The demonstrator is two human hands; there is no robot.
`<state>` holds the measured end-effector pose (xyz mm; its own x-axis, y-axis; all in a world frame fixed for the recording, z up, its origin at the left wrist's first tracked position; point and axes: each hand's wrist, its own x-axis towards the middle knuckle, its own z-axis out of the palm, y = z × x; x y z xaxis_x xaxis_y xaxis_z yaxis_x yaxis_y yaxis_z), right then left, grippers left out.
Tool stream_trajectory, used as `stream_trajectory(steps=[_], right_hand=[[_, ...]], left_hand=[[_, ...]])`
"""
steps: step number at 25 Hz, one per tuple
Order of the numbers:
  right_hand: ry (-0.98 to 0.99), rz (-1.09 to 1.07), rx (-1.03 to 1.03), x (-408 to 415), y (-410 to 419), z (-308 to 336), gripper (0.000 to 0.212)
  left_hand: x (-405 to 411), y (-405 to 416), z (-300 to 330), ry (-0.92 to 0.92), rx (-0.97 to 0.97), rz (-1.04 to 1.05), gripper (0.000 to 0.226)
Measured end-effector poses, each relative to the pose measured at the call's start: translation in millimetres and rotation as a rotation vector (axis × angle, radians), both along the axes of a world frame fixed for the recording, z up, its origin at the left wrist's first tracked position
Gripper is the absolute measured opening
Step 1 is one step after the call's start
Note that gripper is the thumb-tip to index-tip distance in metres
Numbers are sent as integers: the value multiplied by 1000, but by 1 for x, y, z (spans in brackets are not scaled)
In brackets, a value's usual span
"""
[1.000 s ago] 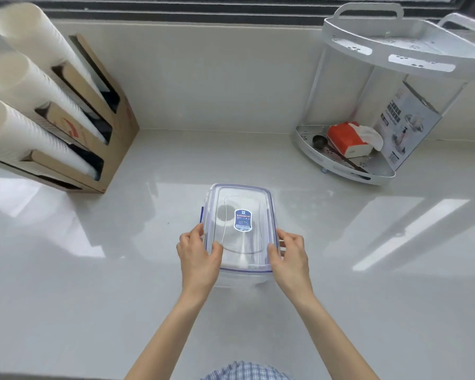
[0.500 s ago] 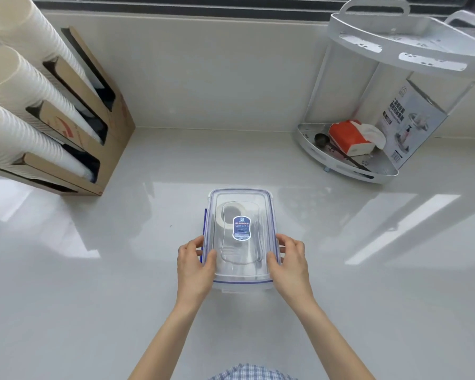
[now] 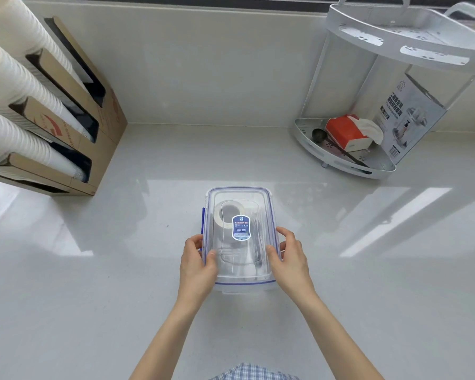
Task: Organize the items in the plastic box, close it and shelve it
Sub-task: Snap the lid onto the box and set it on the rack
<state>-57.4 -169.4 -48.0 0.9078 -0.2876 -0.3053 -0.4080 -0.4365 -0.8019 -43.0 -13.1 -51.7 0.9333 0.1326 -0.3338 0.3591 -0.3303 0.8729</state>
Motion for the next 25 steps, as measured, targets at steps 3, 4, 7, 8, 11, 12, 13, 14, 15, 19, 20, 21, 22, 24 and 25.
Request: stream_trajectory(steps=[3,4,7,8,11,12,13,14,15,19,20,21,22,24,25], right_hand=[[53,-62,74,1,-1,-4,48],[71,-81,98,1,-1,-5,48],[112,-104,112,1,-4,-6,46],[125,-114,131,0,-4,-7,47],[160,-106,188,-2,-5,-6,54],[175,-96,208,-3,-6,-7,58],[196,-88,234,-3,-7,-7,61],[215,-81,261,-3,-7,-7,63],[224,-82,279,-3,-7,-7,64],[132,-122,143,0,-7,-9,61],[108,-117,103,0,-6,-7,58],[84,-103,74,-1,-4,-6,54],[60,-85,52,-2,-2,-6,51],[36,-59,19,-4,2,-7,48],[30,-52,2,-5,3,-8,48]], left_hand=[[3,4,-2,37,-14,-45,50],[3,6,-2,40,-17,-55,50],[2,8,-1,37,-39,-52,49],[2,7,0,37,-44,-53,49],[1,8,-3,36,-34,-41,49],[1,8,-4,38,-22,-37,48],[0,8,-5,40,-14,-34,48],[0,7,-5,41,-15,-30,48],[-1,7,-4,48,-28,-22,48],[-1,10,-2,84,-123,-35,47],[0,10,-2,87,-133,-38,46],[0,11,-2,90,-143,-42,46],[0,10,-1,90,-154,-45,46],[0,10,0,97,-170,-45,46],[1,10,0,99,-173,-44,46]])
